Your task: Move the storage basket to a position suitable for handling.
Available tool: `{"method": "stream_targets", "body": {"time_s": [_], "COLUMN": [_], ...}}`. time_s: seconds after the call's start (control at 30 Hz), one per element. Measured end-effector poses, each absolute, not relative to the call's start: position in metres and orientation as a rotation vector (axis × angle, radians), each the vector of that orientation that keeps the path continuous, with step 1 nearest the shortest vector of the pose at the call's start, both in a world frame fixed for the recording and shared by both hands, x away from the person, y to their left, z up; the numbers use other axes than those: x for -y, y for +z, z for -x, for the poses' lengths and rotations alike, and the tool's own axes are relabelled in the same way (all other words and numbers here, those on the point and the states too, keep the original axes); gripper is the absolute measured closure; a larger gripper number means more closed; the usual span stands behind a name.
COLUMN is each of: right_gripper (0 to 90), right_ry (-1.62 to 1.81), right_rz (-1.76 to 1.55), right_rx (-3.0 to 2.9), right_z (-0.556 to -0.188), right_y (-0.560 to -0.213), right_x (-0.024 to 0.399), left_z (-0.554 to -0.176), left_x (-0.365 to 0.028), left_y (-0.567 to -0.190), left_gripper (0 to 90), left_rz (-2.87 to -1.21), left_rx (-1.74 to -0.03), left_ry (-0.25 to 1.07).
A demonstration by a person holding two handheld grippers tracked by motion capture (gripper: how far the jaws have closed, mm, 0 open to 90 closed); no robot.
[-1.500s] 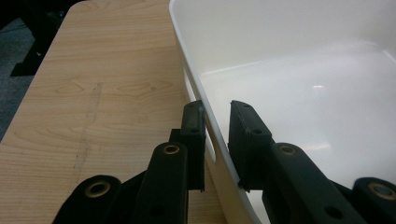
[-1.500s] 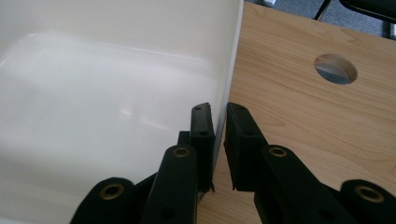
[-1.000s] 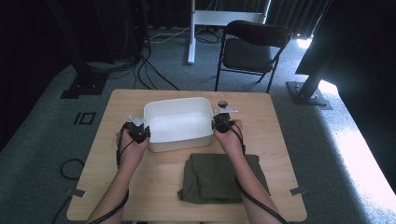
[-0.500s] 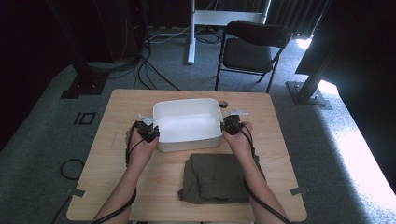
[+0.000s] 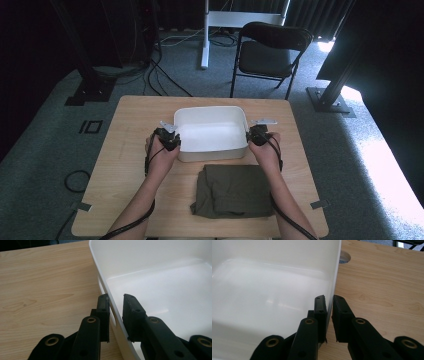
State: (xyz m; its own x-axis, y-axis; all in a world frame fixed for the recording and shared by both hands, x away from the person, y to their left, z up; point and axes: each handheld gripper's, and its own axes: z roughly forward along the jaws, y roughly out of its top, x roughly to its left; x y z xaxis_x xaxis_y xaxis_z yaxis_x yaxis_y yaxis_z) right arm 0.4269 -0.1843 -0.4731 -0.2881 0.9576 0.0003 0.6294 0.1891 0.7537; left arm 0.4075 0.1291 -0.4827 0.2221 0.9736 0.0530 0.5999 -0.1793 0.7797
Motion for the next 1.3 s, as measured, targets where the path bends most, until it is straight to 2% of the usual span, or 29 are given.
{"method": "stream_targets", "body": {"time_s": [1.3], "right_gripper": [82.4], "right_ry": [0.878], "right_rz": [-1.555], "right_rx": [-1.91], "right_z": [-0.424], "right_y": [-0.474], "right_x": [0.251], "left_z": [-0.428], "left_x": [-0.066], "left_y": [-0.483], "left_gripper": [76.1], "left_rz": [-1.918], "left_rx": [-1.353], "left_ry": [0.706]}}
